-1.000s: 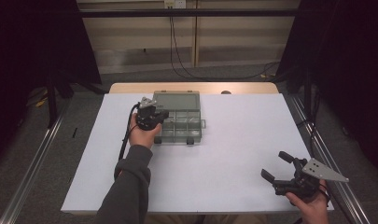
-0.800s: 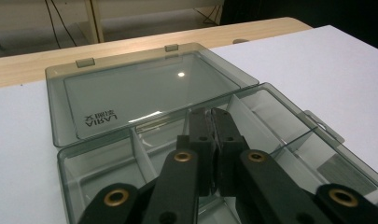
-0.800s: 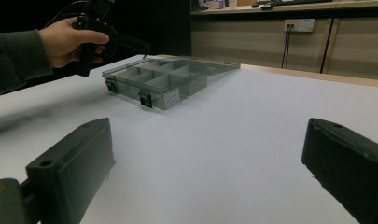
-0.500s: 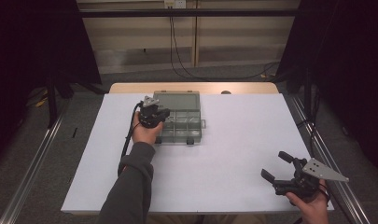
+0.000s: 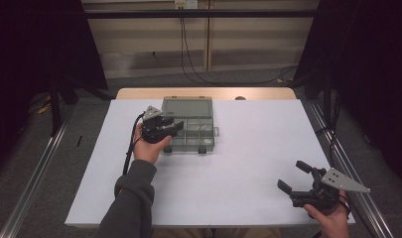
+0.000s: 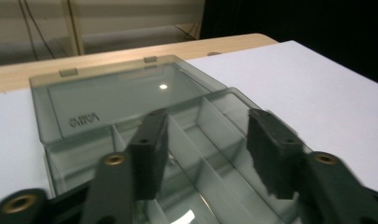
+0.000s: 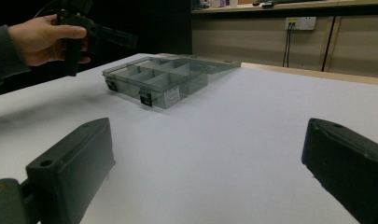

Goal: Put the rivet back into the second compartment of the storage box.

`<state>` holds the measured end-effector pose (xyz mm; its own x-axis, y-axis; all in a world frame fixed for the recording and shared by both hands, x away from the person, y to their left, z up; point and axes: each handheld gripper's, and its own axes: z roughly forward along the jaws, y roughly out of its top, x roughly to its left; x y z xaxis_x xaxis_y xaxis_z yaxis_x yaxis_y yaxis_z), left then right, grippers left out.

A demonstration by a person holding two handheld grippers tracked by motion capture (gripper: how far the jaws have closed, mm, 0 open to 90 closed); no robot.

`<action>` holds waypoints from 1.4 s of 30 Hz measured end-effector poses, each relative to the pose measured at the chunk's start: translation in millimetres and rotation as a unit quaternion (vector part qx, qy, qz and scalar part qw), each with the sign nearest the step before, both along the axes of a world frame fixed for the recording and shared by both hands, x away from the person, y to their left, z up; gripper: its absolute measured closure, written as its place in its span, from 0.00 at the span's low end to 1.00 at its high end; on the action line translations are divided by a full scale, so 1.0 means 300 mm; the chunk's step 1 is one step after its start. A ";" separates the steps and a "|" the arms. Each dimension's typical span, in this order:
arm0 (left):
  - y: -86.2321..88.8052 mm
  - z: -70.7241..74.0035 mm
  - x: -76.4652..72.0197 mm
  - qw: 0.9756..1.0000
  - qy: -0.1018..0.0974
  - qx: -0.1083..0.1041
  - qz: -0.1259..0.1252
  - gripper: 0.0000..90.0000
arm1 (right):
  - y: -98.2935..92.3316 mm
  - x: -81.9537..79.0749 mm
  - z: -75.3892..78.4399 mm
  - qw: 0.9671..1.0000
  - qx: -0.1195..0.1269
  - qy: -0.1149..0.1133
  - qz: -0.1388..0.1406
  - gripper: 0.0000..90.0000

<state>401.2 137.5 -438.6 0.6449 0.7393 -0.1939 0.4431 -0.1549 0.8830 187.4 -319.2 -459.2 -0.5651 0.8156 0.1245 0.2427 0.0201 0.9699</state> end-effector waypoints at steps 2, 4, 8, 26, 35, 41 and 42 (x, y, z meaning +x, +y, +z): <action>0.014 -0.007 -0.025 1.000 0.003 -0.009 -0.003 0.44 | 0.006 0.001 -0.001 1.000 -0.003 0.002 0.002 0.02; 0.024 -0.014 -0.051 1.000 0.006 -0.010 -0.007 0.37 | 0.010 0.000 -0.001 1.000 -0.005 0.002 0.004 0.02; 0.047 -0.023 -0.103 1.000 0.001 -0.020 -0.020 0.29 | 0.011 -0.005 0.001 1.000 -0.008 0.001 0.004 0.02; 0.154 -0.048 -0.262 0.998 -0.027 -0.044 -0.037 0.08 | 0.010 -0.012 0.005 1.000 -0.006 0.001 0.000 0.02; 0.227 -0.052 -0.316 0.998 -0.033 -0.047 -0.036 0.06 | 0.009 -0.012 0.003 1.000 -0.008 0.001 0.000 0.02; 0.274 -0.062 -0.347 0.998 -0.038 -0.048 -0.034 0.05 | 0.005 -0.012 0.001 1.000 -0.008 0.002 -0.001 0.02; 0.279 -0.064 -0.354 0.997 -0.041 -0.047 -0.033 0.05 | 0.005 -0.012 0.001 1.000 -0.007 0.002 -0.001 0.02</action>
